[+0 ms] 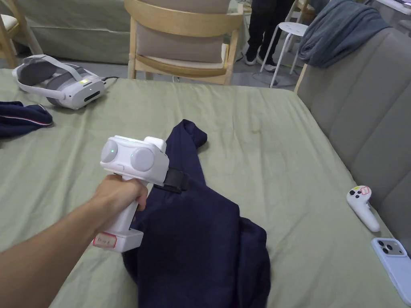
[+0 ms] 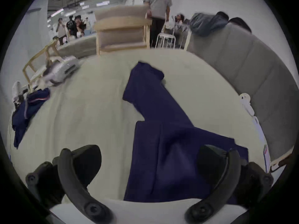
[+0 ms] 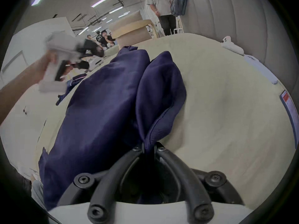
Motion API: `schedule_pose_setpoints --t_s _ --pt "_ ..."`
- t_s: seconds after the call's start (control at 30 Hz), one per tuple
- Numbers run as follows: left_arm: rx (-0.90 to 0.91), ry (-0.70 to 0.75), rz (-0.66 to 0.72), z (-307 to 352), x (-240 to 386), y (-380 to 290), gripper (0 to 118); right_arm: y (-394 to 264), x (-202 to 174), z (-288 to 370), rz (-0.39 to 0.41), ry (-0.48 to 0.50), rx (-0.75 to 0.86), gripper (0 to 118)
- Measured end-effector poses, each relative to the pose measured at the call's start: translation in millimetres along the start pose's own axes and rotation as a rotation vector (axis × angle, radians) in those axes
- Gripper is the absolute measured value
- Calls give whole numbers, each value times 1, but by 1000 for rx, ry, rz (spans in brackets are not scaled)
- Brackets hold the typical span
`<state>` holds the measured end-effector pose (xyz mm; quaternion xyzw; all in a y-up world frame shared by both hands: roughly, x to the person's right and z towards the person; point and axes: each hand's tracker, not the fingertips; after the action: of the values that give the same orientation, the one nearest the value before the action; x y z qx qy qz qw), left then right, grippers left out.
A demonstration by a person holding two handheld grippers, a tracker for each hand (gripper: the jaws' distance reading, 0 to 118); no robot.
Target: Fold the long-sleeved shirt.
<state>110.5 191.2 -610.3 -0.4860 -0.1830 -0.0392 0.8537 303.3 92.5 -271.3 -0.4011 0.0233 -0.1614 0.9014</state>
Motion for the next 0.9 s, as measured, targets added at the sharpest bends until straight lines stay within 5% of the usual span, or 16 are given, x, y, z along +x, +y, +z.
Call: schedule_pose_setpoints --t_s 0.03,0.1,0.17,0.2,0.23,0.27,0.9 --pt "-46 5 -1 -9 8 -1 106 -2 -4 -1 2 3 1 7" --pt "-131 22 -2 -54 -21 -7 82 -2 -4 -1 -11 10 4 7" --pt "-125 1 -1 -56 -17 -24 76 -3 -1 -2 -14 15 6 7" --pt "-46 35 -30 -43 -12 -27 63 -4 -1 -2 -24 18 6 7" --pt "-78 9 -6 -53 -26 -19 31 -3 0 -2 -29 19 8 7" --pt "-65 -5 -23 -45 -31 -17 15 -3 0 -2 -31 20 8 7" --pt "411 -92 165 249 -118 -117 15 62 -33 114 -27 93 335 6"
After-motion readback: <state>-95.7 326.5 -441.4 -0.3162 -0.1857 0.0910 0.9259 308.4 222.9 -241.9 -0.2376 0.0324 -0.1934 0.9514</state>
